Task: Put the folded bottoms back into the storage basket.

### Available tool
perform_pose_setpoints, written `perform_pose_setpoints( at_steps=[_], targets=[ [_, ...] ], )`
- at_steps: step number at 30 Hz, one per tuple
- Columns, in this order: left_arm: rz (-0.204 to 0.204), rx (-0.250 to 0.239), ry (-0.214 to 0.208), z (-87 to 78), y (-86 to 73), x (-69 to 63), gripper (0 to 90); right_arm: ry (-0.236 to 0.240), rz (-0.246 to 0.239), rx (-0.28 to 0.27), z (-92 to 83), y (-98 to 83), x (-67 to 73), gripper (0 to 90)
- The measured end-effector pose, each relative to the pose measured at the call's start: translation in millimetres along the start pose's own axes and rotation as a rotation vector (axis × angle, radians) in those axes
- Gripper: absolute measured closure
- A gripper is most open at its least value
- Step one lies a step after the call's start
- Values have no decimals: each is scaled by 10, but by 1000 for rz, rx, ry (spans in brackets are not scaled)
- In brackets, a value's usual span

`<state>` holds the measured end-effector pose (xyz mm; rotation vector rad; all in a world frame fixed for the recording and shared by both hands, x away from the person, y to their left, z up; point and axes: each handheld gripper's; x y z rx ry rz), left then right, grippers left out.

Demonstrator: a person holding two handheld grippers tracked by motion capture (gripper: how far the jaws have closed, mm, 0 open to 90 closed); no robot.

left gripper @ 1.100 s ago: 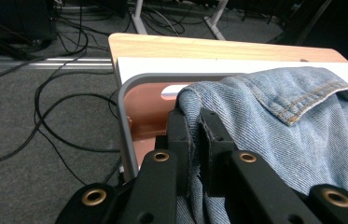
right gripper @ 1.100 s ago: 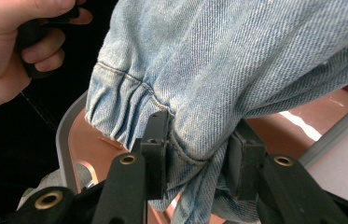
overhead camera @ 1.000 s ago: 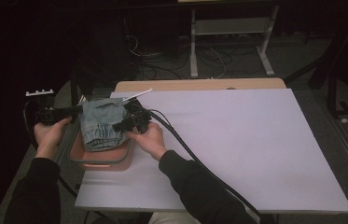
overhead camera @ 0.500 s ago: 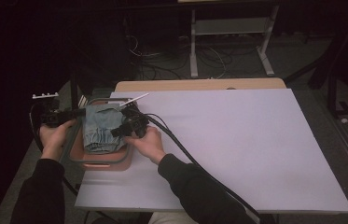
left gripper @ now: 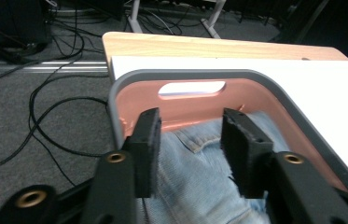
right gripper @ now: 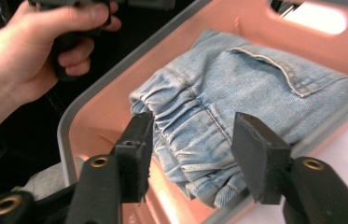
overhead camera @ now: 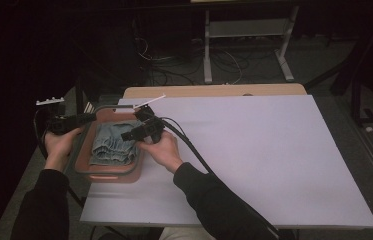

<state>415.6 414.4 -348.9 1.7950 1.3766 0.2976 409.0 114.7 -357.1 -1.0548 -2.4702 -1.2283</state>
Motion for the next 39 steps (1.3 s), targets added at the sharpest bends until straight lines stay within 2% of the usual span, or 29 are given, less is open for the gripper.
perform_pose_setpoints(
  at_steps=[8, 14, 19, 25, 30, 34, 39],
  targets=[
    [25, 4, -17, 42, 72, -150, 423, -16, -30, -49, -238, 39, -99, 383],
    [42, 17, -17, 28, 114, -257, 353, -24, -46, -50, -358, 8, -170, 336],
    [57, 34, -42, 0, 132, -354, 265, -29, -64, -56, -469, -47, -238, 286],
    [71, 25, -39, -41, 116, -486, 181, -47, -78, -42, -619, -112, -307, 178],
    [80, 17, -44, -61, 89, -600, 137, -110, -112, -36, -768, -201, -351, 131],
    [87, 13, -58, -66, 69, -703, 64, -145, -123, -22, -888, -260, -390, 12],
    [105, 3, -75, -81, 38, -818, 0, -171, -145, -32, -1082, -352, -438, 0]
  ],
)
Point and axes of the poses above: each handheld gripper's, and its own axes: z roughly forward along the jaws, y roughly out of its top, x roughly to its left, and after that the axes turned 7 degrees about x, right-handed
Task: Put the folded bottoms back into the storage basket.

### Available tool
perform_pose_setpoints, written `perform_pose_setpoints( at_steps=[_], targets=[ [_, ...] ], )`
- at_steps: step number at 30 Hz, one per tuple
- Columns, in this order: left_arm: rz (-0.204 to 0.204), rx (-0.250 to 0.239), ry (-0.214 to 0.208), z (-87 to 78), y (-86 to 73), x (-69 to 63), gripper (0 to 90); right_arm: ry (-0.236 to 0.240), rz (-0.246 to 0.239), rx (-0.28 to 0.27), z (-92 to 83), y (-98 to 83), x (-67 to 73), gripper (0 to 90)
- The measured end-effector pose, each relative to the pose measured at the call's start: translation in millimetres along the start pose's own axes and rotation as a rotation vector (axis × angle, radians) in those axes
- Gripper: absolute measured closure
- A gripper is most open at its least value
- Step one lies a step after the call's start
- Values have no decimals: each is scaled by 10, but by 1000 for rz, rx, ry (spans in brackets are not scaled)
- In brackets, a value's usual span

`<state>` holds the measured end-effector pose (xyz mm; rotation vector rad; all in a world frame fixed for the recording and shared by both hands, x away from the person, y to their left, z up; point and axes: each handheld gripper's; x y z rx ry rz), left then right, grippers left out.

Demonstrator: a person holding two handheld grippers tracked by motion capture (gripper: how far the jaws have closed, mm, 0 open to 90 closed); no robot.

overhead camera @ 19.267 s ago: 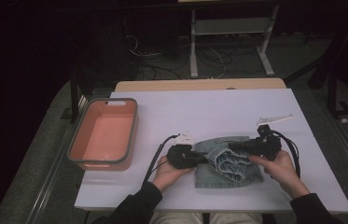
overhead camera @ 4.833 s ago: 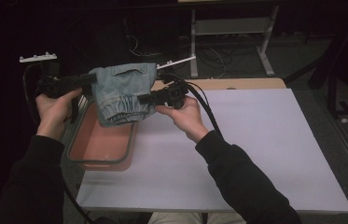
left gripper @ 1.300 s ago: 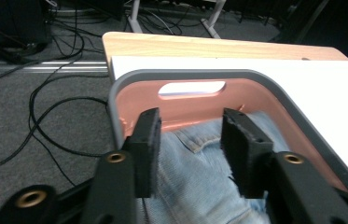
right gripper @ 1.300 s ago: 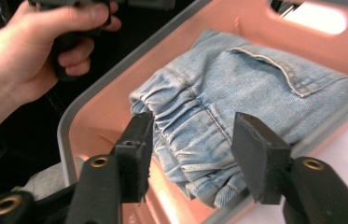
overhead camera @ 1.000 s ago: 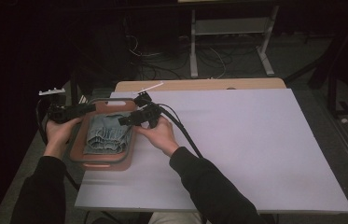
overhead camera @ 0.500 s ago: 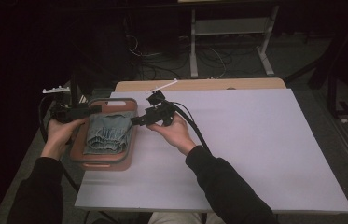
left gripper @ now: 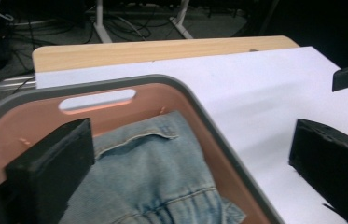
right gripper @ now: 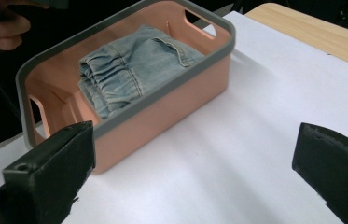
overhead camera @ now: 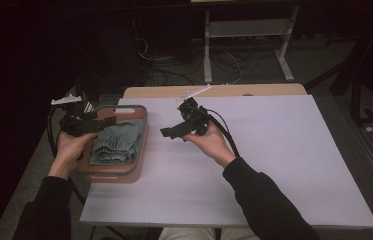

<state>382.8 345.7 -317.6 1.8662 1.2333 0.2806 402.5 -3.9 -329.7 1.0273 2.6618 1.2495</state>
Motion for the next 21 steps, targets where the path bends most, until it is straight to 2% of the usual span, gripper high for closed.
perform_pose_setpoints(
  at_steps=[8, 21],
  targets=[
    [11, -19, 11, -13, -53, -155, 0, -11, 16, -22, -246, -207, -155, 0],
    [44, -78, -21, -12, -149, -438, 0, -33, 71, -46, -539, -629, -415, 0]
  ],
)
Point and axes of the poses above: each handheld gripper's, and its own axes: z roughly forward along the jaws, y roughly out of its top, x roughly to its left, and after that the axes turned 7 degrees about x, right-handed
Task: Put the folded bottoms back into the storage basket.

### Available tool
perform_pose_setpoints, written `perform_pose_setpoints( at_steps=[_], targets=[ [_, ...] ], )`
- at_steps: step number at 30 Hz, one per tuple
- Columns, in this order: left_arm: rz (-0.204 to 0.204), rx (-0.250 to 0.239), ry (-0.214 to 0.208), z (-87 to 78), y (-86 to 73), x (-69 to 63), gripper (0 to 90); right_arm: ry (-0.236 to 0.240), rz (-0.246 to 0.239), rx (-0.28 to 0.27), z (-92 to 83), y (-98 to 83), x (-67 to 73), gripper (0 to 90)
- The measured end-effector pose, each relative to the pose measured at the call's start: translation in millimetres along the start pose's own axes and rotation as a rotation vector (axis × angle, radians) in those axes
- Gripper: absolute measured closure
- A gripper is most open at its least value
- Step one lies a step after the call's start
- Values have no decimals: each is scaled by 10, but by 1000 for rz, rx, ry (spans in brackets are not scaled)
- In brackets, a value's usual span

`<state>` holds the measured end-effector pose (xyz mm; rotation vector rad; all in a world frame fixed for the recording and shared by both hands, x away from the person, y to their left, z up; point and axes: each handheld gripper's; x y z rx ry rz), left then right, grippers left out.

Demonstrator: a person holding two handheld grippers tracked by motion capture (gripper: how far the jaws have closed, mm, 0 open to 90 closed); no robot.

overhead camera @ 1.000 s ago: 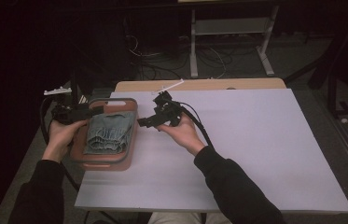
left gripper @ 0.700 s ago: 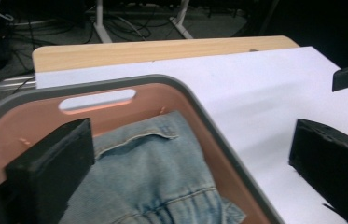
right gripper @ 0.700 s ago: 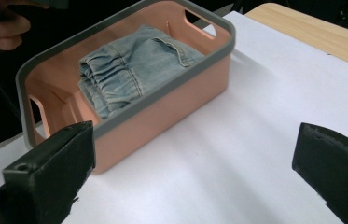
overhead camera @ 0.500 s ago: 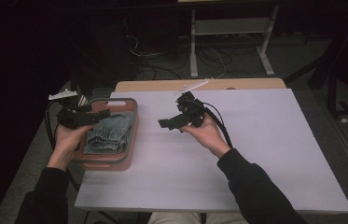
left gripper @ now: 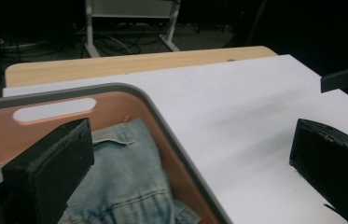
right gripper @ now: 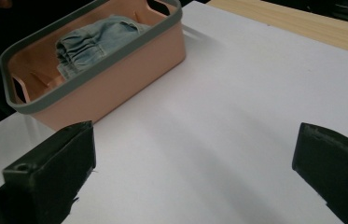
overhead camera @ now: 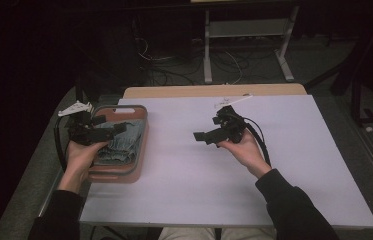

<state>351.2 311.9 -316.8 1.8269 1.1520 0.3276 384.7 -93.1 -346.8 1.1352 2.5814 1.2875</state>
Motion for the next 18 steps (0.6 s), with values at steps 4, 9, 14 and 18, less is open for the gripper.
perform_pose_setpoints(
  at_steps=[4, 9, 14, 18],
  targets=[
    [11, -20, -12, -8, -17, -77, 0, -9, 10, -9, -93, -93, -63, 0],
    [23, -34, -21, -4, -53, -173, 0, -16, 18, -22, -205, -198, -115, 0],
    [53, -31, -29, 2, -114, -275, 0, -22, 20, -41, -317, -306, -152, 0],
    [69, -35, -37, 11, -157, -344, 0, -24, 24, -54, -388, -386, -177, 0]
  ],
)
Point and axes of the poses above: each handheld gripper's, and its own axes: z roughly forward along the jaws, y roughly out of its top, x roughly to its left, and after that the axes turned 7 degrees about x, right-handed
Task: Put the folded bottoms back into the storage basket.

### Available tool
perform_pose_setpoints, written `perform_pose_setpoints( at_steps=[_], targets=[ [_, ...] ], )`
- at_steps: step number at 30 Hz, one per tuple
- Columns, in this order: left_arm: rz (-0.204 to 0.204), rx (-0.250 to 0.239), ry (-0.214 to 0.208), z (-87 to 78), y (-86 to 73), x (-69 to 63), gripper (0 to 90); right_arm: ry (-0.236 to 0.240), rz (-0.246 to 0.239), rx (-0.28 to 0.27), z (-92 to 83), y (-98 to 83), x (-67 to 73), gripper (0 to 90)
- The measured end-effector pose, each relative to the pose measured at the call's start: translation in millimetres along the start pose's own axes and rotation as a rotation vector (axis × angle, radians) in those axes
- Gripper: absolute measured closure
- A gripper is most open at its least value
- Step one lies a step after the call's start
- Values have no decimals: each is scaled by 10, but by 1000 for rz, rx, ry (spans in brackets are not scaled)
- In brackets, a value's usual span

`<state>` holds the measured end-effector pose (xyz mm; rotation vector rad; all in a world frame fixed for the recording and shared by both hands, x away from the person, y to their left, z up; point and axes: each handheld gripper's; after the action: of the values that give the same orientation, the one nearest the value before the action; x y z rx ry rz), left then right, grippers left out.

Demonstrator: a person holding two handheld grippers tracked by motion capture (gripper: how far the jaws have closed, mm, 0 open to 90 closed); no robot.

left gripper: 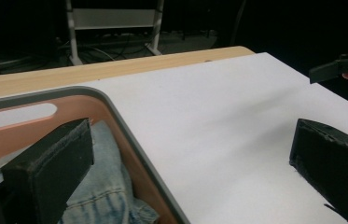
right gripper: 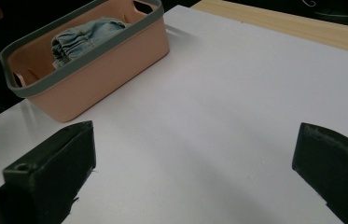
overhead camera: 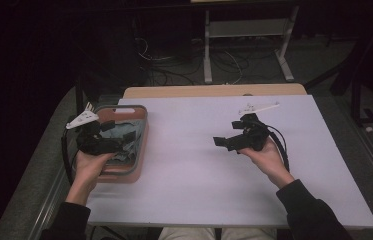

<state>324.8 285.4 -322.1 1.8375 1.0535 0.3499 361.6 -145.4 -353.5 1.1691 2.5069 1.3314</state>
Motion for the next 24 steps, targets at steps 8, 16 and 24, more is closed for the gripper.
perform_pose_setpoints(
  at_steps=[8, 16, 24],
  targets=[
    [9, -14, -10, 20, -63, -98, 0, -2, 8, -34, -130, -149, -31, 0],
    [28, -10, -20, 58, -139, -199, 0, 7, 26, -54, -224, -327, -67, 0],
    [57, 12, -34, 120, -222, -312, 0, 0, 34, -72, -346, -501, -116, 0]
  ],
)
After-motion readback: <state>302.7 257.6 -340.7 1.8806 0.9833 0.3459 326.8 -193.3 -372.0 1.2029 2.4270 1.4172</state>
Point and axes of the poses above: each handheld gripper's, and its own axes: z roughly forward along the jaws, y roughly out of its top, x roughly to its left, and after that the axes turned 7 degrees about x, right-handed
